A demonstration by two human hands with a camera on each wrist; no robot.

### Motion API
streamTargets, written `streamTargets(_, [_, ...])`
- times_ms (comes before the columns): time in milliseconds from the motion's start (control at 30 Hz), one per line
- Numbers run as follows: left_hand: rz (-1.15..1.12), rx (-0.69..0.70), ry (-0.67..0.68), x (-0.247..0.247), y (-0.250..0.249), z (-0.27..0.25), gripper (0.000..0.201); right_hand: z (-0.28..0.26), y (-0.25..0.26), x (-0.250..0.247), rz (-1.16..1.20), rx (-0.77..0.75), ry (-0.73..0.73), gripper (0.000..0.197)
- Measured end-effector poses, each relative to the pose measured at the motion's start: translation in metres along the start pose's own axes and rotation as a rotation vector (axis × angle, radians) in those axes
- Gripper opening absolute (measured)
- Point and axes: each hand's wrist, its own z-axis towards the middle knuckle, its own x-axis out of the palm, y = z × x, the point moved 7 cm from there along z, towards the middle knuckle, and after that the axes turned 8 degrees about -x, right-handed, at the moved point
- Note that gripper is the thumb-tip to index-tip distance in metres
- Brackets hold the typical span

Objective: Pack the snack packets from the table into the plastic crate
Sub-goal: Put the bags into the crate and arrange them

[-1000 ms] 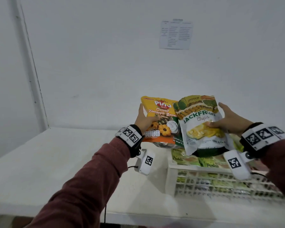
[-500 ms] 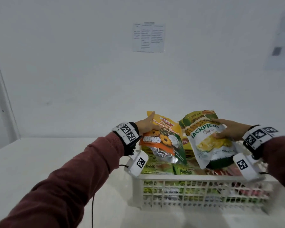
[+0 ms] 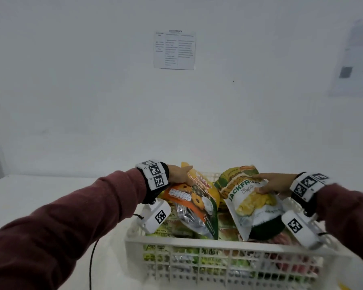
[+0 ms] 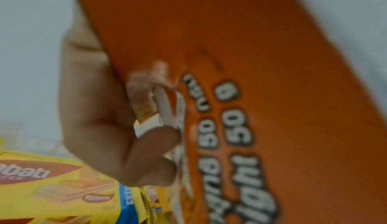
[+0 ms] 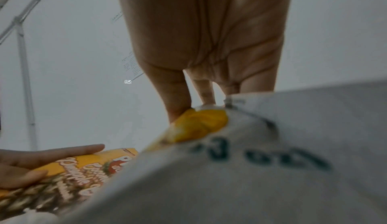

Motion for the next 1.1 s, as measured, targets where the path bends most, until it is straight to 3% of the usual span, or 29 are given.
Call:
streamTargets(67, [0.128, -0.042, -0.029, 0.006, -0.003, -0.004, 0.069, 0.002, -0.004, 0.001, -0.111, 0.026, 0.040, 0.096])
streamTargets(100, [0.204, -0.066, -0.036, 0.009, -0.003, -0.006, 0.069, 0.002, -0.005, 0.003, -0.178, 0.036, 0.095, 0.099])
streamTargets(233, [0.426, -0.157, -0.075, 0.021, 0.002, -0.012, 0.067, -0.009, -0.005, 0.008, -0.486, 0.067, 0.197, 0.058])
streamTargets(500, [0.799, -0.229, -0.147, 0.035, 0.001, -0.020, 0.057, -0.012, -0.005, 0.014, -0.896, 0.082, 0.292, 0.066])
streamTargets(600, [0.757, -0.225, -0.133, 0.028, -0.005, -0.022, 0.058, -0.007, 0.003, 0.010, -0.970, 0.048, 0.252, 0.078])
streamTargets(767, [0.586, -0.084, -0.118, -0.001, -0.023, -0.019, 0.070, 0.004, 0.029, 0.020, -0.844, -0.161, 0.271, 0.083])
streamTargets(967, [0.409, 0.048, -0.035, -0.015, -0.038, -0.020, 0.067, 0.011, 0.027, 0.036, -1.145, -0.131, 0.400, 0.092])
streamTargets(1100, [0.203, 0.117, -0.007, -0.047, -0.043, -0.035, 0.063, 0.017, 0.022, 0.037, -1.146, -0.156, 0.412, 0.095])
